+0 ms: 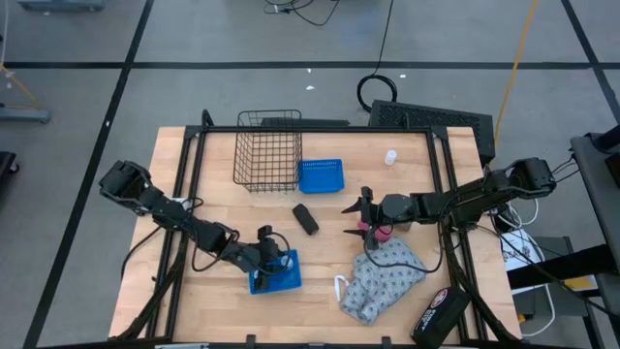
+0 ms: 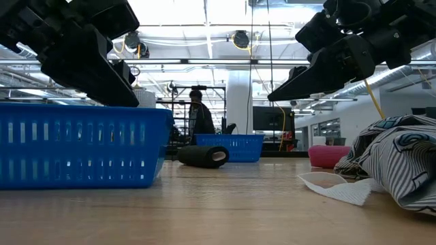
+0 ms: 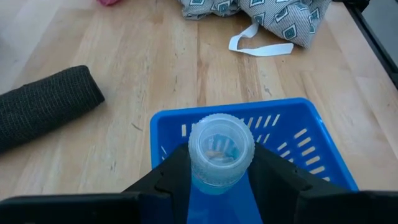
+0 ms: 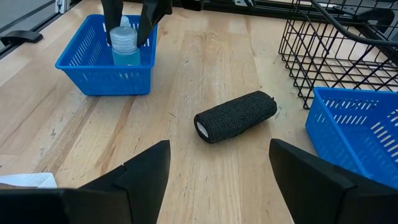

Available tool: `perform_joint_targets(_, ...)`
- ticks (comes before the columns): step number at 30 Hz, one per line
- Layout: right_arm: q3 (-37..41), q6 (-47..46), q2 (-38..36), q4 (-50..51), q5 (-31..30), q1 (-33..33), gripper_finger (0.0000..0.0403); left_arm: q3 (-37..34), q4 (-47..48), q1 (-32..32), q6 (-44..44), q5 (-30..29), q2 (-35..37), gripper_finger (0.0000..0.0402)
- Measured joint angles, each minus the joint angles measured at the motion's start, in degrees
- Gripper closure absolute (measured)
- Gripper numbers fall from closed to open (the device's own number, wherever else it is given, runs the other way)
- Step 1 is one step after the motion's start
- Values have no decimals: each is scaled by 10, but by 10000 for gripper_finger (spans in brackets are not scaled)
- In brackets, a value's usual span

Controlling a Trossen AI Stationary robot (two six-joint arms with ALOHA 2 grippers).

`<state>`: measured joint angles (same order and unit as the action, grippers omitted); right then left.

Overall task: Pick & Place Medicine items
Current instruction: Put the bottom white medicine bottles into the bottom blue basket

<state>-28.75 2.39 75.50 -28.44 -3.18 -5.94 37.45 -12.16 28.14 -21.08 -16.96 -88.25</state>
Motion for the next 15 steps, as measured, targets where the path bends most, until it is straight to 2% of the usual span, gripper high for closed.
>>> perform_joint_targets(15,0,0,0,0,0,0,138,0,5,0,1,0,0,261)
